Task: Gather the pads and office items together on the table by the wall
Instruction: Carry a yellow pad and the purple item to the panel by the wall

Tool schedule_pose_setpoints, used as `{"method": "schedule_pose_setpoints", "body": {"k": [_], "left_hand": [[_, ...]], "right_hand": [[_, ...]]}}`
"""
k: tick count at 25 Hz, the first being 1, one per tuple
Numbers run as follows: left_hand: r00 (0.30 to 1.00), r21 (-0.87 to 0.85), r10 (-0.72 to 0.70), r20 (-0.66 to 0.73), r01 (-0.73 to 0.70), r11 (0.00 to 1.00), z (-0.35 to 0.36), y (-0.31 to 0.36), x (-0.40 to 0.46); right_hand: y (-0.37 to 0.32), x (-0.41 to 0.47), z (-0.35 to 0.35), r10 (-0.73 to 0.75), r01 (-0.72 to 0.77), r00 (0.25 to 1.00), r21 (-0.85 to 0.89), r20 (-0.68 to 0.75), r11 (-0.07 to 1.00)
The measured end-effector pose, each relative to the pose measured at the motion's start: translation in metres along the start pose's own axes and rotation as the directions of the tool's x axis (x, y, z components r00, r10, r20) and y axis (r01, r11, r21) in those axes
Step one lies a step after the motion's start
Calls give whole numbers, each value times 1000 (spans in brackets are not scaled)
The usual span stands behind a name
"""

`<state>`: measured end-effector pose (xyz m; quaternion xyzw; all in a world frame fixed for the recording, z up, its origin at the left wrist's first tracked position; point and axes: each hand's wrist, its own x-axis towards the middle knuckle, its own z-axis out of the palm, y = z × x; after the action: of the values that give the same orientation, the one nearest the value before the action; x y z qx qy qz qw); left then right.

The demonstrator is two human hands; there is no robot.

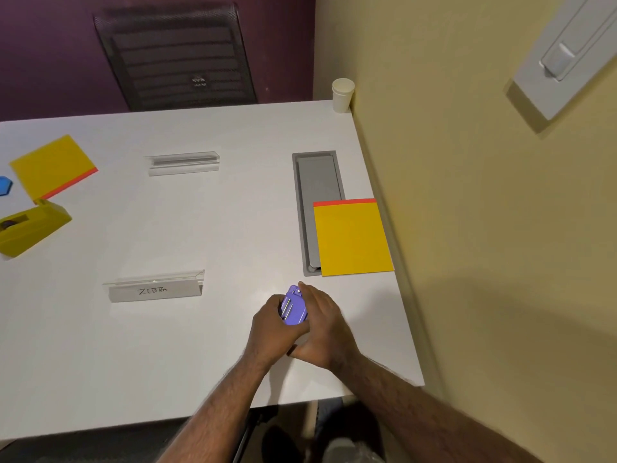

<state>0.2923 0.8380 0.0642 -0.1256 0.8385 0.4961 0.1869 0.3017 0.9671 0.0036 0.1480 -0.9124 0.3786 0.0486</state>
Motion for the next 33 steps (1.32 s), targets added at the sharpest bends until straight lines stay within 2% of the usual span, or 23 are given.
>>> {"method": "schedule_pose_setpoints", "body": {"k": [2, 4, 7, 9, 12, 16, 18, 22, 26, 33], "left_hand": [[998, -34, 11, 60, -9, 999, 1, 1, 0], [997, -88, 8, 82, -1, 996, -1, -1, 2], [1000, -85, -21, 20, 23, 996, -5, -15, 5], [1000, 5, -11, -11, 12, 1000, -9, -30, 7], [999, 254, 25, 35, -33, 967, -15, -63, 15], [995, 652, -20, 99, -50, 756, -15, -94, 19], [993, 723, -42, 114, -54, 688, -14, -101, 17], [984, 721, -128, 128, -4, 693, -13, -105, 12], [984, 702, -133, 122, 9, 712, -12, -110, 13], [982, 722, -134, 135, -5, 692, -9, -113, 18]], "right_hand": [[4, -3, -5, 44, -45, 998, -23, -37, 999], [10, -8, -10, 155, -158, 984, -25, -93, 987], [26, -15, -19, 387, -386, 898, 44, -210, 921], [41, -14, -25, 525, -520, 816, 90, -243, 850], [63, -7, -34, 649, -658, 707, 78, -281, 749], [85, -1, -34, 701, -717, 649, 68, -295, 693], [90, 1, -30, 725, -745, 619, 63, -302, 664], [94, 5, -25, 744, -770, 588, 61, -318, 635], [97, 9, -22, 743, -763, 576, 102, -341, 638], [101, 14, -17, 792, -801, 504, 156, -345, 578]]}}
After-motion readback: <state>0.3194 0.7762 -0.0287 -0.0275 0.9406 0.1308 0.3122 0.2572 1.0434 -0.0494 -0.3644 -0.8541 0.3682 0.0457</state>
